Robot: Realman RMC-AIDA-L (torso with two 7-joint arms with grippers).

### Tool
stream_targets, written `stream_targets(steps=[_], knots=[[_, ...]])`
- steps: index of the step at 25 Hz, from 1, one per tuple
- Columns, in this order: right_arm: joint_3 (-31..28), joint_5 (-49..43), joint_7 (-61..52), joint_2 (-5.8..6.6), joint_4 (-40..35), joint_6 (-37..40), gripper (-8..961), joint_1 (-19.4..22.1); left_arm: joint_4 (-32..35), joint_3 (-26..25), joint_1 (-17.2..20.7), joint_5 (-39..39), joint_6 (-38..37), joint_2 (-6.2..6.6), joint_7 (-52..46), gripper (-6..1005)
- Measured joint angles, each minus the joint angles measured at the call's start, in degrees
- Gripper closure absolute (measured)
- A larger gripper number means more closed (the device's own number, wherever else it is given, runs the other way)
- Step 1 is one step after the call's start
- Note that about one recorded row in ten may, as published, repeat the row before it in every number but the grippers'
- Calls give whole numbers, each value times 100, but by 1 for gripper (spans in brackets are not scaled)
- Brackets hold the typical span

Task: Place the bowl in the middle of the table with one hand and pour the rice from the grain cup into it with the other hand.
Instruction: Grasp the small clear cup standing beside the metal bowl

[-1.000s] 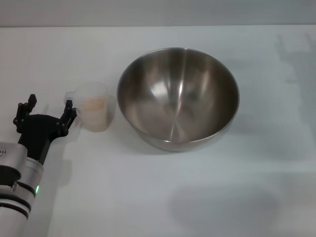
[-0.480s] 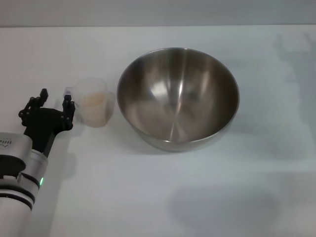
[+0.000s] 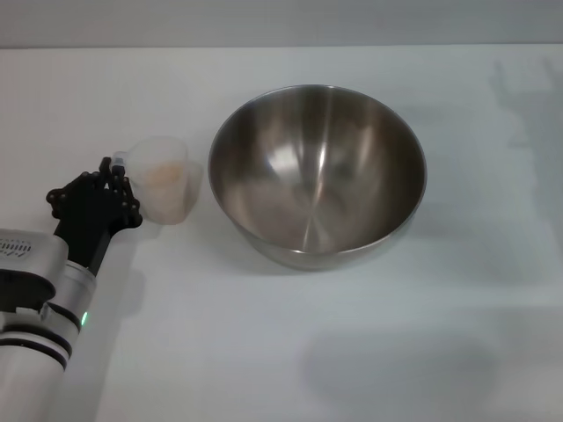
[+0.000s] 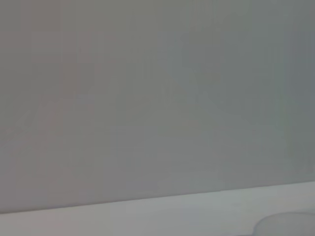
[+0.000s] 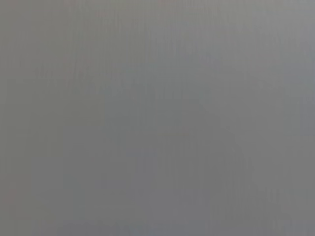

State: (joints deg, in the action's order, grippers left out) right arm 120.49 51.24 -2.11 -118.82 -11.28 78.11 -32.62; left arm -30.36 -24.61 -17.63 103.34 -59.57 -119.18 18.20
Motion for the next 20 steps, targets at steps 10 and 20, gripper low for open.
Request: stream_targets(steps=[10,20], knots=[[4,0,0,-6,4,5,180,27,3,106,-75,11,-68,0,-19,939],[9,0,0,-9,8,6,180,32,231,86,-249,32,-1232,1,274,970]])
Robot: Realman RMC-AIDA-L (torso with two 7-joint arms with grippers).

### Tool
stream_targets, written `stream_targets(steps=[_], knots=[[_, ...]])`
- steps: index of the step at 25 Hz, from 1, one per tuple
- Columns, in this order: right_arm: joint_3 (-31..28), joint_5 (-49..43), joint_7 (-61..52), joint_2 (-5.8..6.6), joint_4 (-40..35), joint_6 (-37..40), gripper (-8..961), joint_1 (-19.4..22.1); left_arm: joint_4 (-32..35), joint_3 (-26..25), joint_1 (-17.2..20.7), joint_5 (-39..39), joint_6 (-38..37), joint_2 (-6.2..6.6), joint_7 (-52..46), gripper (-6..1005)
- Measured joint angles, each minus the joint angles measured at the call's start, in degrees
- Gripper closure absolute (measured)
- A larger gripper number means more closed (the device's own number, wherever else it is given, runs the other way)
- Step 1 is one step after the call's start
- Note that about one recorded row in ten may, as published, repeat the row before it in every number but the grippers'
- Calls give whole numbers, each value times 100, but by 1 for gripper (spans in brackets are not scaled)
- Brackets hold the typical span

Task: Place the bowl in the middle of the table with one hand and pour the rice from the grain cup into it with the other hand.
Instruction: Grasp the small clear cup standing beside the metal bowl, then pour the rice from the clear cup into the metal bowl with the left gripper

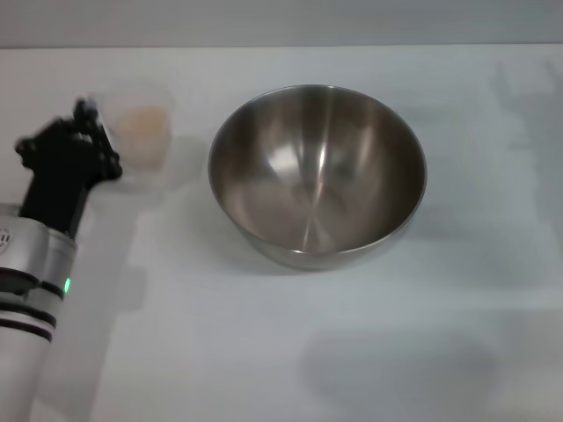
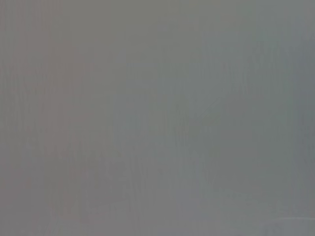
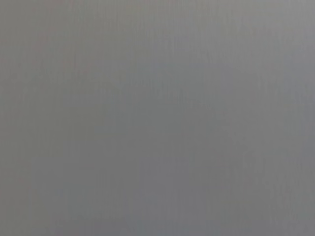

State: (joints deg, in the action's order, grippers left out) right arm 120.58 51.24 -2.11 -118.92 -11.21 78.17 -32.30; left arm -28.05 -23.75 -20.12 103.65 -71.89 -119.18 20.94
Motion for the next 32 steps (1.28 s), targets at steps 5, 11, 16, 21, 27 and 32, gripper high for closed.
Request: stream_targets(steps=[5,11,16,21,27,32], knots=[[0,0,0,5,8,3,180,-34,-4,11,-171,343,-694,0,1490,973],[0,0,0,8,25,13,180,-63,-93,22,-335,1219,-878,-1,3652,973],[0,-9,1,11,32,34,180,-70,-189,36,-501,1943,-448,0,5572,973],[-41,-150,3,20,32,36,180,-95,-256,62,-619,2266,-96,0,6952,973],[-14,-156,7,34,70,14,180,-185,-261,244,-725,2315,90,0,8528,973],[-11,-159,8,38,90,7,180,-216,-259,402,-749,2317,118,-1,9499,973]])
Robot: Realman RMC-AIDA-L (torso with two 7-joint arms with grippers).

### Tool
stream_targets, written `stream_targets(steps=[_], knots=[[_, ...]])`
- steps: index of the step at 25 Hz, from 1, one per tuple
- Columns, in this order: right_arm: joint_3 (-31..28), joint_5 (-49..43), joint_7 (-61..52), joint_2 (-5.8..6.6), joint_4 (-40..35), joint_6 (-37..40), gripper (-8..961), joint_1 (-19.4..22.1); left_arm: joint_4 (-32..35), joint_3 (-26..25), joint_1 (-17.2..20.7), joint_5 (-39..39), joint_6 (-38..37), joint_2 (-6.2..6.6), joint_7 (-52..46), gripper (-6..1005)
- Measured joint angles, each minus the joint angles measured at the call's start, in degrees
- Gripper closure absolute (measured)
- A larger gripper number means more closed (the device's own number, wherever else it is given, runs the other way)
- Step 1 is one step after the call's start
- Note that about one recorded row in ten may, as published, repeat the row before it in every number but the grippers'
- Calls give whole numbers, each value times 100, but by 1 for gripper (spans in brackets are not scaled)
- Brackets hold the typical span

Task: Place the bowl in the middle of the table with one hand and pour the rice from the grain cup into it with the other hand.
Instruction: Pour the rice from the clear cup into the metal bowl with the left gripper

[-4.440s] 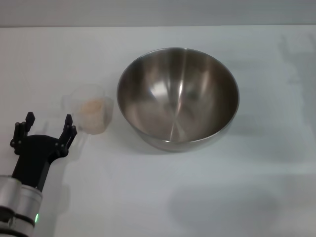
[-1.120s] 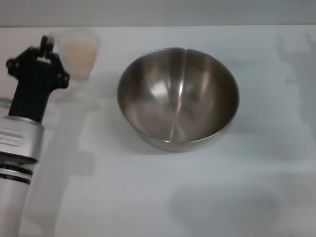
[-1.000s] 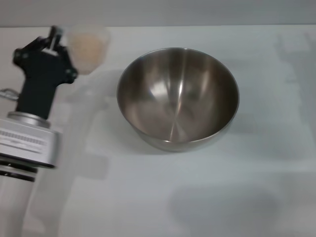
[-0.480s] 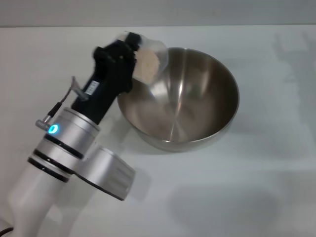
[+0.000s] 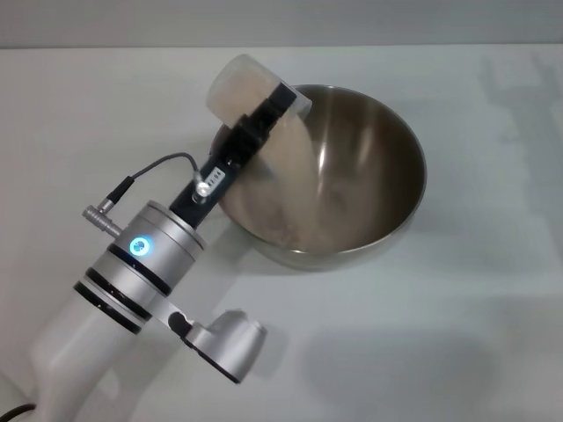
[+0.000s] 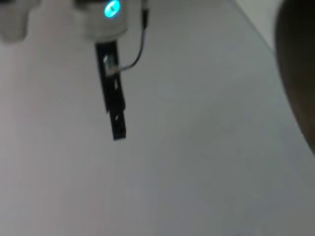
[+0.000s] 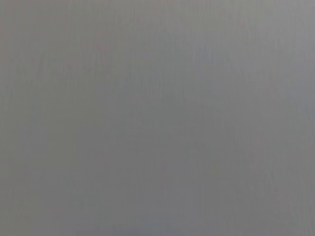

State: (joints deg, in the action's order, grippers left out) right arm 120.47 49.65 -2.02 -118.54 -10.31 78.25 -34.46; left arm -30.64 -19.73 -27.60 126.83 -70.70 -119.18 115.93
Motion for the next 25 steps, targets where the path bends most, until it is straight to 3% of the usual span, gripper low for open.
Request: stream_targets(steps=[3,7,11,15,19,25], knots=[[2,0,0,6,61,-9,180,-33,46,49,-18,117,-61,0,641,973],[3,-1,0,7,68,-11,180,-44,68,-38,-19,200,-86,1,768,973],[-11,-59,0,7,73,-11,180,-60,86,-92,-18,207,-49,0,780,973],[-46,-102,0,7,97,-2,180,-71,6,340,39,197,100,1,770,973],[-51,-109,0,7,133,28,180,-78,98,-57,58,174,115,4,758,972],[-50,-115,0,8,129,39,180,-88,67,78,99,148,191,-2,702,972]])
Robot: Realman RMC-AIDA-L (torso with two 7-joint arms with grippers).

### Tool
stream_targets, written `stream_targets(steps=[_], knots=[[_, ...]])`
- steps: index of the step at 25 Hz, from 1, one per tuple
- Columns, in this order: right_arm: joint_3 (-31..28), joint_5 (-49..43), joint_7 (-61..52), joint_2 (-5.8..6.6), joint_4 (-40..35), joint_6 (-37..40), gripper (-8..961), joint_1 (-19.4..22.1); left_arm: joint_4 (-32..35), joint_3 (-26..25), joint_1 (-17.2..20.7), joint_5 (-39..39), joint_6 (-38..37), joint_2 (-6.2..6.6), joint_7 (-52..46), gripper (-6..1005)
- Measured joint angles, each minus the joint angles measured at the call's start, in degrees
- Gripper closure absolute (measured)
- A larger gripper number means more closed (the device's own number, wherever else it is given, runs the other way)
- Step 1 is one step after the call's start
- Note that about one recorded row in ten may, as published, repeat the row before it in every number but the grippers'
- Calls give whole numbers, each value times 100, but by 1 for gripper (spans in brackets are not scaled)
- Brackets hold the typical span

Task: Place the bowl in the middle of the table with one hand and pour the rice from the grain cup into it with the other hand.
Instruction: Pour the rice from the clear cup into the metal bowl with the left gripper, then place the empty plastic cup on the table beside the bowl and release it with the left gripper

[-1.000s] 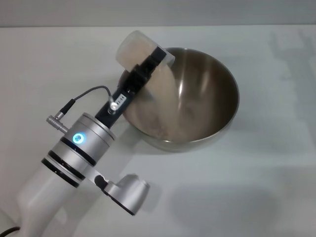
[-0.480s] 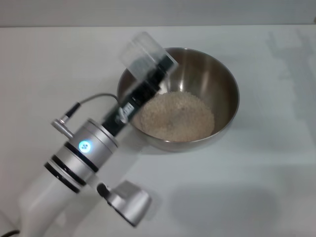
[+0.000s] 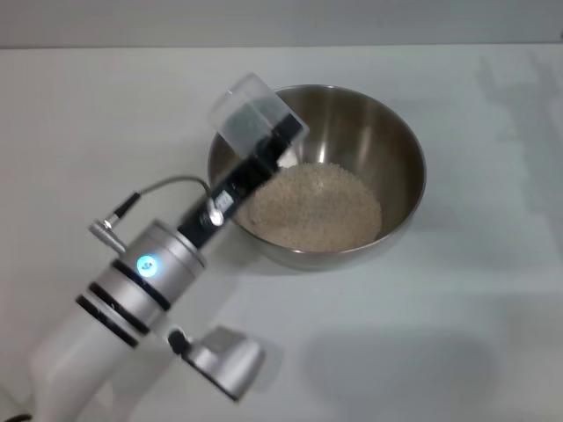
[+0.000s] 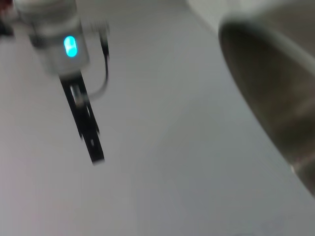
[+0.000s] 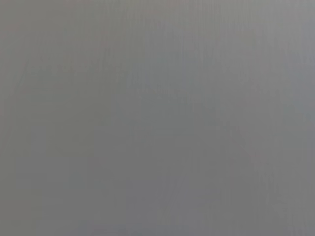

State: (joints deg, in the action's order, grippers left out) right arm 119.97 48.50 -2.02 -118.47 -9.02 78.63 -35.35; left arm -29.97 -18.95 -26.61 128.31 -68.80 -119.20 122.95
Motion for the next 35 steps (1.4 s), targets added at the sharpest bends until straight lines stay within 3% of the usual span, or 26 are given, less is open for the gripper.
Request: stream_targets(steps=[6,7,10,19,24,27,28,35], knots=[[0,0,0,7,7,-13,180,-16,-61,172,46,-27,52,1,-38,972],[0,0,0,8,11,-11,180,-17,-54,-89,56,-29,26,1,-72,972],[0,0,0,8,12,-21,180,-18,-58,-24,90,31,36,1,-119,972],[0,0,0,8,-3,-28,180,-27,-270,-265,201,-35,-281,2,-1428,972],[0,0,0,8,-6,-27,180,-25,-635,-802,431,-82,-405,2,-3086,972],[0,1,0,8,-14,-23,180,-24,-857,-1352,572,-495,-412,2,-4958,972],[0,1,0,8,-14,-23,180,-24,-857,-1352,572,-495,-412,2,-4958,972],[12,1,0,-13,-27,10,180,-5,-774,-1557,522,-1874,-2,11,-7558,972]])
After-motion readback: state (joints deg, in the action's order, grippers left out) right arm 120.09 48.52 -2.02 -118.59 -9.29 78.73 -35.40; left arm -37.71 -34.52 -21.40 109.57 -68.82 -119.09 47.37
